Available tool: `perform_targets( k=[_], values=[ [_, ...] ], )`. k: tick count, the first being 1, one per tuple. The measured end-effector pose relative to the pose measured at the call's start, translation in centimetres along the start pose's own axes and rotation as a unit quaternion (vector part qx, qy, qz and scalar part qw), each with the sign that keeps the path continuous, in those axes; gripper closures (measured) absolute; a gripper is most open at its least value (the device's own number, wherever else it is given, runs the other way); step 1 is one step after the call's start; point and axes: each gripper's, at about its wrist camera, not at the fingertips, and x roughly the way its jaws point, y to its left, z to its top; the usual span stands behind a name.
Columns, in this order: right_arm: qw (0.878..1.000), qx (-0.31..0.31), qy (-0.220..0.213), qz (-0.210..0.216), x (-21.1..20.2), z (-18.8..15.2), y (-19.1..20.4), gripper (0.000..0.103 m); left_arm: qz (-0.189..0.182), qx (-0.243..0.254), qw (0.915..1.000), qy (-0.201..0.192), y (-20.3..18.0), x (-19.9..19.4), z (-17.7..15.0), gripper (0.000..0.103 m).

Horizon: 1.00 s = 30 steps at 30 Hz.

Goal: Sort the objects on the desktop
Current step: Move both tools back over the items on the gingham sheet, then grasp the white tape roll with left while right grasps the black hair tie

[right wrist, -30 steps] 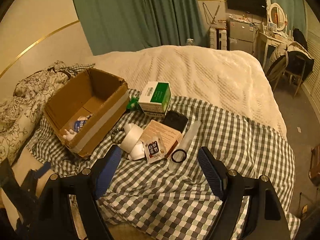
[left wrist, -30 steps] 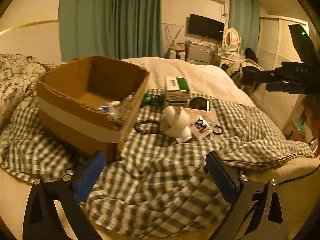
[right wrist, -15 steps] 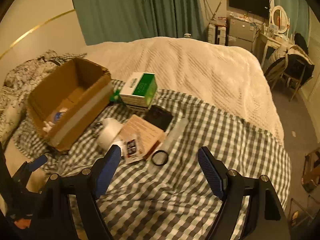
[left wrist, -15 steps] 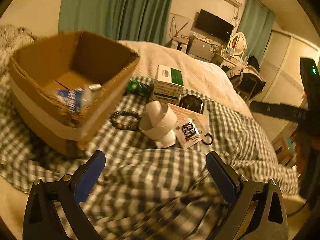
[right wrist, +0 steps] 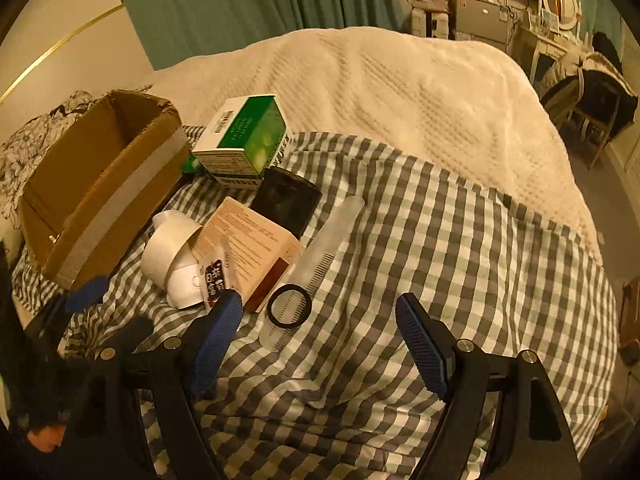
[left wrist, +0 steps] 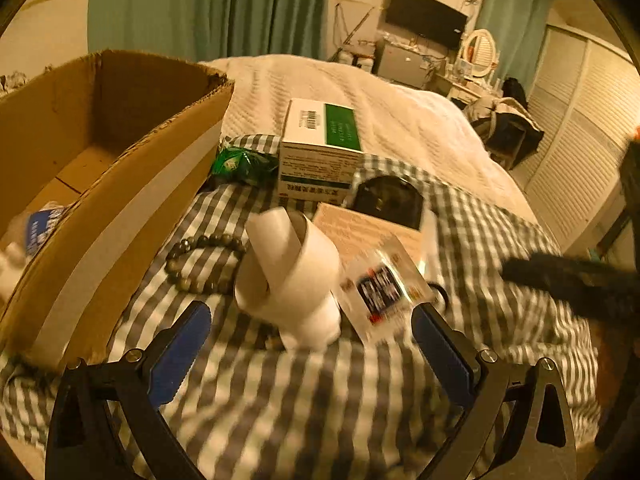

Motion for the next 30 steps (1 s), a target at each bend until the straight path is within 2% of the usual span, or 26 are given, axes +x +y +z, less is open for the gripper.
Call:
perform_targets(
  k=[1,2,3,4,11,13,16,17,19,24,30],
  values=[
    [1.000,0.001,0.000,0.000,0.1,0.0,-0.2,0.024,-0.002,-0.010,0.9999,0.008,0.4,0.7,0.6,0.001],
    [1.000,0.002,0.001,0.000,0.2,0.0,-0.4,0.024,-0.011,-0.016,0.9997,0.012,0.6,1.2,0.9,0.012],
    [1.000,0.002,0.003,0.000,0.4,0.0,-0.6,0.024,-0.022,-0.022,0.9993,0.020,0.8,1.7,1.1,0.047],
    [1.000,0.003,0.006,0.000,0.6,-0.1,-0.7,0.024,-0.016,-0.023,0.9989,0.037,0.8,2.3,1.2,0.060],
    [1.000,0.009,0.028,0.002,1.6,-0.4,-1.2,0.024,0.007,0.015,0.9982,0.058,-0.5,3.1,0.7,0.063],
    [1.000,0.008,0.029,0.001,1.5,-0.3,-1.0,0.024,0.011,0.026,0.9980,0.057,-0.7,2.9,0.8,0.067],
    [1.000,0.001,0.026,0.000,1.1,-0.4,-0.6,0.024,-0.005,0.040,0.9979,0.051,-0.9,2.0,0.9,0.085],
    [1.000,-0.002,0.025,-0.002,1.0,-0.4,-0.5,0.024,-0.009,0.041,0.9979,0.049,-0.8,1.6,0.8,0.096],
    [1.000,-0.010,0.022,-0.007,0.8,-0.4,-0.2,0.024,-0.007,0.042,0.9981,0.044,-0.7,0.6,0.8,0.100],
    [0.999,-0.027,0.023,-0.009,1.0,-0.6,0.5,0.024,-0.023,0.035,0.9991,0.007,0.1,-2.4,1.3,0.100],
    [0.998,-0.038,0.044,0.005,2.6,-1.0,1.2,0.024,-0.032,0.017,0.9992,-0.016,0.7,-3.6,2.8,0.100]
  ],
)
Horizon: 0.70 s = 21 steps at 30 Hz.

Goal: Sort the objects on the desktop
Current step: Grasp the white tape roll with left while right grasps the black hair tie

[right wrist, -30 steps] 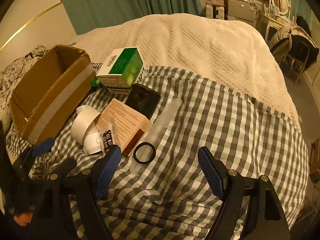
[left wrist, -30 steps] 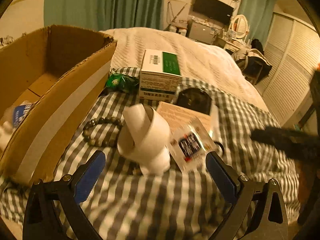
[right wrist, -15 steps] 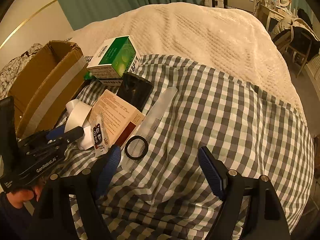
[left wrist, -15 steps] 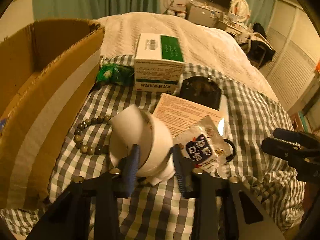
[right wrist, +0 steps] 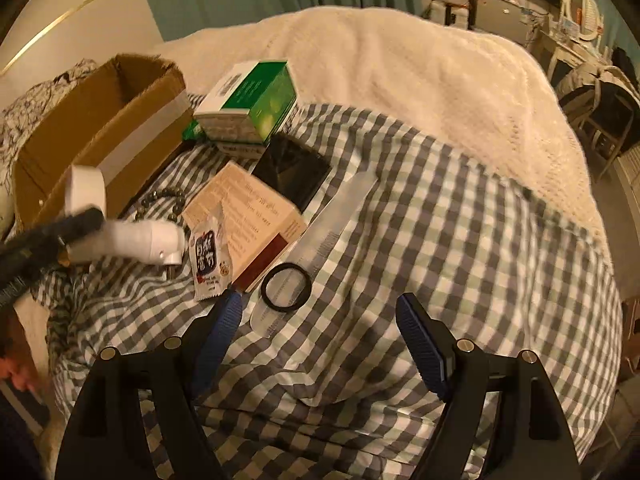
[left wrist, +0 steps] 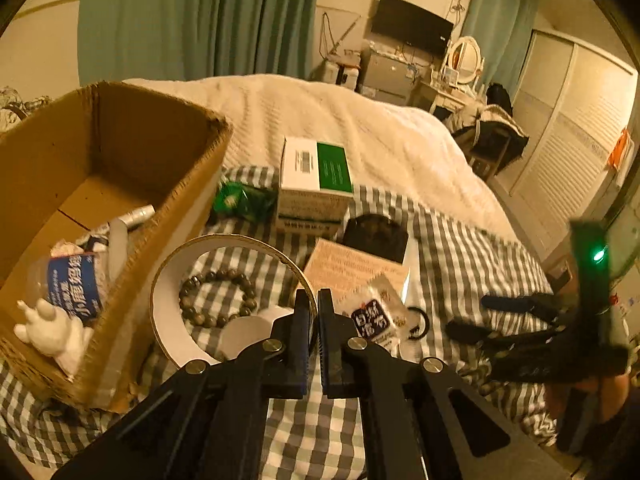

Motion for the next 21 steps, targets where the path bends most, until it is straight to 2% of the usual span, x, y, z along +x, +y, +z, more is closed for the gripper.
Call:
perform_targets(
  k=[4,6,7,9,10,12,15,18,21],
  values=[
    [1.000,-0.004,0.016,-0.021,2.1,0.4,0.0,0.027,-0.009,-0.012,0.9997,-0.018,0.2,-1.1,0.9,0.100],
    [0.999,0.001,0.033,-0.025,3.7,0.5,-0.5,0.050,-0.012,-0.011,0.9997,-0.020,0.2,-1.4,1.1,0.100],
    [0.999,0.006,0.043,-0.021,4.3,0.5,-0.8,0.057,-0.009,-0.008,0.9997,-0.022,0.2,-1.6,1.1,0.100],
    [0.998,0.019,0.058,-0.007,5.1,0.3,-1.3,0.092,-0.008,-0.008,0.9996,-0.024,0.3,-1.8,1.2,0.100],
    [0.997,0.028,0.065,0.005,5.3,0.2,-1.7,0.102,-0.008,-0.010,0.9996,-0.024,0.4,-1.8,1.1,0.100],
    [0.997,0.036,0.067,0.027,5.0,0.2,-2.1,0.103,-0.006,-0.018,0.9996,-0.021,0.9,-1.9,1.1,0.100],
    [0.997,0.053,0.051,0.038,3.4,0.3,-2.8,0.103,-0.007,-0.017,0.9997,-0.017,1.3,-2.3,1.0,0.100],
    [0.995,0.071,0.033,0.062,1.6,0.4,-3.6,0.103,-0.007,-0.011,0.9997,-0.020,1.2,-3.1,1.1,0.100],
    [0.994,0.081,0.025,0.069,0.7,0.2,-3.7,0.103,-0.006,-0.006,0.9994,-0.033,1.0,-4.6,1.5,0.100]
  ],
)
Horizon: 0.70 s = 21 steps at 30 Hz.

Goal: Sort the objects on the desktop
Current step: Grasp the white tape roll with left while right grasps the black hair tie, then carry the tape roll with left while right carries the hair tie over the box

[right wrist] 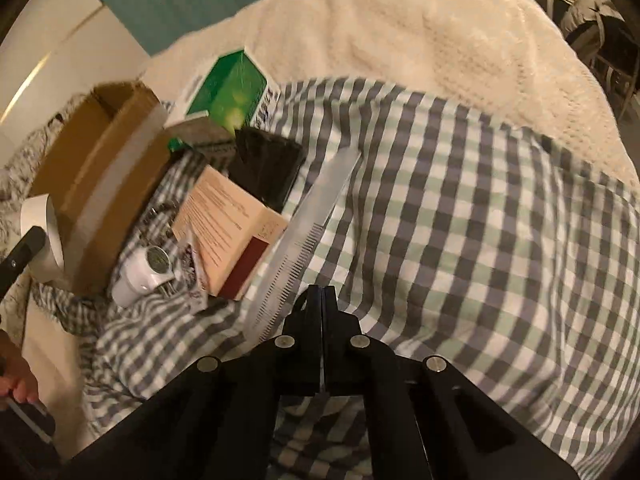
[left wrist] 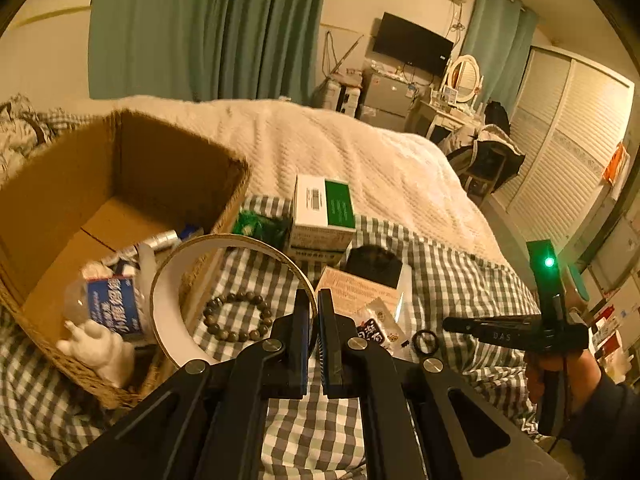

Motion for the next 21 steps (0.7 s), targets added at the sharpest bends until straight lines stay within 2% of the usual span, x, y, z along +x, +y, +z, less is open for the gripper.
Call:
perform_targets(
  k=[2,4,6,8,12,13,14,15,21],
  values=[
    [1.000,0.005,0.012,0.003,0.2,-0.4,0.2,0.103,-0.005,-0.003,1.0000,-0.005,0.0,-0.7,0.2,0.100],
    [1.000,0.005,0.025,-0.012,0.8,-0.2,0.3,0.096,-0.007,-0.004,0.9999,-0.011,0.0,-1.7,0.2,0.100],
    [0.999,0.003,0.034,-0.030,1.8,-0.2,0.3,0.062,-0.006,-0.002,0.9998,-0.016,0.1,-2.5,0.1,0.100],
    [0.998,0.007,0.034,-0.046,2.5,-0.1,0.2,0.058,-0.006,-0.003,0.9998,-0.020,0.3,-3.3,0.0,0.100],
    [0.998,0.023,0.041,-0.052,4.1,0.0,-0.2,0.060,-0.003,-0.012,0.9998,-0.017,1.2,-4.4,-0.1,0.100],
    [0.997,0.023,0.044,-0.056,4.4,0.0,-0.3,0.067,0.000,-0.013,0.9998,-0.016,1.3,-4.6,-0.1,0.100],
    [0.996,0.017,0.051,-0.066,4.7,0.0,-0.3,0.096,0.004,-0.013,0.9998,-0.017,1.5,-4.9,0.0,0.100],
    [0.996,0.013,0.054,-0.070,4.8,-0.2,-0.3,0.100,0.008,-0.013,0.9997,-0.018,1.6,-5.2,0.1,0.100],
    [0.999,0.016,0.016,-0.038,1.8,-0.3,0.3,0.100,0.015,-0.025,0.9993,-0.021,2.7,-6.1,0.4,0.100]
  ],
)
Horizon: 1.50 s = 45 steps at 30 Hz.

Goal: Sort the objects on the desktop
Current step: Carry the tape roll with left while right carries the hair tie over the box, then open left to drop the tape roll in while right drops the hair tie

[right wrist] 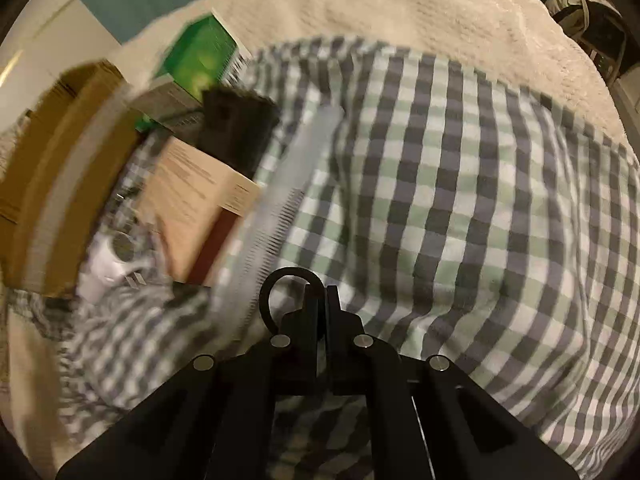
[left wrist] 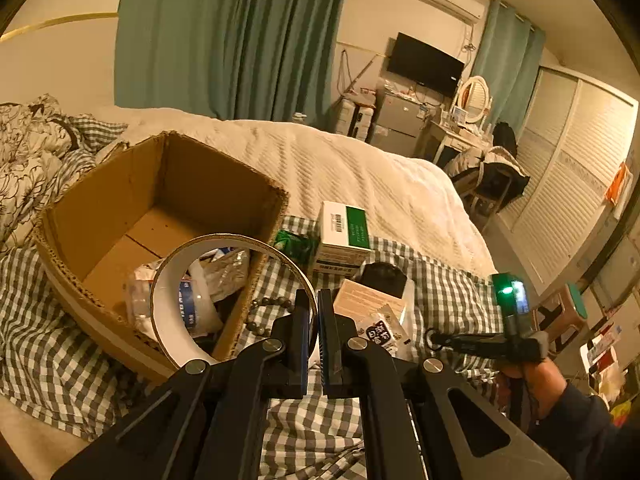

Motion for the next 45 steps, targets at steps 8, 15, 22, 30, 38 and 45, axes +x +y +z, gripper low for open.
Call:
perform_targets(
  k=[8,15,22,30,38,45],
  values=[
    [0.995,-0.025,-0.064,0.067,-6.0,-0.1,4.5,0.100,0.014,-0.008,0.9999,0.003,2.5,-0.7,1.1,0.100],
    [0.983,-0.115,-0.106,0.093,-9.9,0.4,13.3,0.100,0.042,0.009,0.9988,0.022,6.2,-0.3,2.5,0.100],
    [0.974,-0.146,-0.098,0.143,-7.3,4.7,24.1,0.100,0.040,0.020,0.9982,0.041,9.7,1.1,4.0,0.100],
    [0.978,-0.122,-0.090,0.145,-5.1,6.8,27.5,0.021,0.088,0.052,0.9938,0.044,10.3,2.2,4.4,0.026],
    [0.981,-0.118,-0.114,0.103,-10.0,5.6,22.5,0.020,0.091,0.028,0.9951,0.028,9.9,-0.4,4.2,0.014],
    [0.981,-0.115,-0.148,0.042,-14.4,2.7,13.9,0.020,0.072,0.045,0.9962,-0.022,3.0,-2.4,1.5,0.002]
  ],
)
